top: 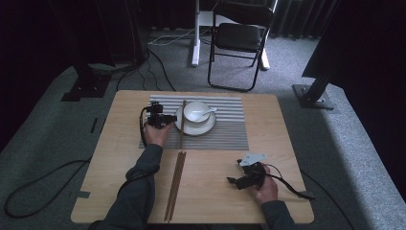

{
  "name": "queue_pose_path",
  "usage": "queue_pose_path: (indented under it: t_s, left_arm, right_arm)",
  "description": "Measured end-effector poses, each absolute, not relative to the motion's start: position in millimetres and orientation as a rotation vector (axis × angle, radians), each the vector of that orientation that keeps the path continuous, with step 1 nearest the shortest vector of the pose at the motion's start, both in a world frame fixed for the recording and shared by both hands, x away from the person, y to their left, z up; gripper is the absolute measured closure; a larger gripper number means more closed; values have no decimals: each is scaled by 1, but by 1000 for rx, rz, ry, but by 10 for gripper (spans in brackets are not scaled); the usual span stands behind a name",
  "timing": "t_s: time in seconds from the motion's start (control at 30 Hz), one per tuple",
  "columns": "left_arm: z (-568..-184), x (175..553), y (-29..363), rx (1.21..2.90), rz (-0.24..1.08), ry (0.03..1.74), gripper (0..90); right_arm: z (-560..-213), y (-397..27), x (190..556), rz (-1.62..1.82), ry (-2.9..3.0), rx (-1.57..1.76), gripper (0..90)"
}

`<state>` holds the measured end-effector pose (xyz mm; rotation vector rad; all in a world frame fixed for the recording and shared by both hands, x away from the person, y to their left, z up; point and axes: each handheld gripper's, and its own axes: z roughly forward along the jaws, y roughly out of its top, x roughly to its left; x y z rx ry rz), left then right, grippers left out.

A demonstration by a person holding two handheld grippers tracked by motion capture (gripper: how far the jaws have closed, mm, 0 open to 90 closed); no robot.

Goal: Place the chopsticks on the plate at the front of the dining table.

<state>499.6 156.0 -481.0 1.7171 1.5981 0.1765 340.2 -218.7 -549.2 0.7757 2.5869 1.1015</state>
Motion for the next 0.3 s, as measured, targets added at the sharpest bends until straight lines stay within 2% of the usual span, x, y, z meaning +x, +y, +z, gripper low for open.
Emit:
queue_pose_path:
  t_s: [0.3]
  left_arm:
    - [-460,479,149,1783,224,1488,594]
  right_arm:
    - [-549,-219,340,1102,2587,775,125]
